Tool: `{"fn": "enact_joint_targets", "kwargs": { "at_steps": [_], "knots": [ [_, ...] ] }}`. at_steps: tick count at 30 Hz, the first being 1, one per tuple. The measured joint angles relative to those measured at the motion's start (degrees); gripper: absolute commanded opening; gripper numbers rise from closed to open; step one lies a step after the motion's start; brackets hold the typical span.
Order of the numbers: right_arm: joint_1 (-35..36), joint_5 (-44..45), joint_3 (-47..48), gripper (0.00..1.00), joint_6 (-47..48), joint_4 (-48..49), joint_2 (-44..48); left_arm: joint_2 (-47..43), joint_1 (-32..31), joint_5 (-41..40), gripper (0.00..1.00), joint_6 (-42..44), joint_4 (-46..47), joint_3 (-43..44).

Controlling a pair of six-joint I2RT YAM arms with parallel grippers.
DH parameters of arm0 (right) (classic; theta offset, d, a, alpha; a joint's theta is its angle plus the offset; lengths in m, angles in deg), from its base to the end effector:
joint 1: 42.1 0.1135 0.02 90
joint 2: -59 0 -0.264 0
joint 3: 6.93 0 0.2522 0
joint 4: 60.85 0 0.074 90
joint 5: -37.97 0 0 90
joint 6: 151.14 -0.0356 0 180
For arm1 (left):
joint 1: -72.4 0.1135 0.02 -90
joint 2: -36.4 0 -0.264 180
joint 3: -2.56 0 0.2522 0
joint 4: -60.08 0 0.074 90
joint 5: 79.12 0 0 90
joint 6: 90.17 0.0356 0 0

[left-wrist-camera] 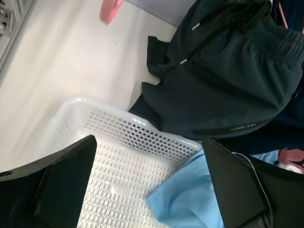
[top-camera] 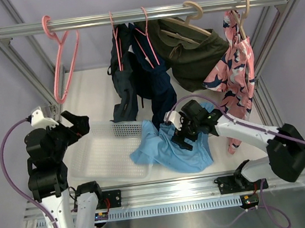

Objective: Remove the shorts from the hanger

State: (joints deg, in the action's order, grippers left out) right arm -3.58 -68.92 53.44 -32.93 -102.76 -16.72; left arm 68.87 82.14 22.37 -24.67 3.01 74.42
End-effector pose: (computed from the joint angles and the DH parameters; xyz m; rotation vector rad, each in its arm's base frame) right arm 0.1943 0.1679 0.2117 -1.5036 2.0800 0.4468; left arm 0.0957 0.0092 0.3822 -0.4222 1.8414 -0.3649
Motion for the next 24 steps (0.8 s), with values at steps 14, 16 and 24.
{"fn": "enact_joint_targets", "kwargs": {
  "at_steps": [14,16,24],
  "knots": [
    [1.79,6.75,1.01,0.21,-2.91,8.79,-13.29,-3.61,0.00,-0.11,0.99,-2.19,-4.61,1.44],
    [1.79,6.08,0.37,0.09,-3.04,8.63,-12.28,-3.61,0.00,-0.07,0.99,-2.34,-4.61,2.27],
    [1.79,-2.84,-0.44,0.00,0.15,-1.73,5.42,-3.61,0.00,0.87,0.99,-2.47,-3.45,5.27]
  ]
}}
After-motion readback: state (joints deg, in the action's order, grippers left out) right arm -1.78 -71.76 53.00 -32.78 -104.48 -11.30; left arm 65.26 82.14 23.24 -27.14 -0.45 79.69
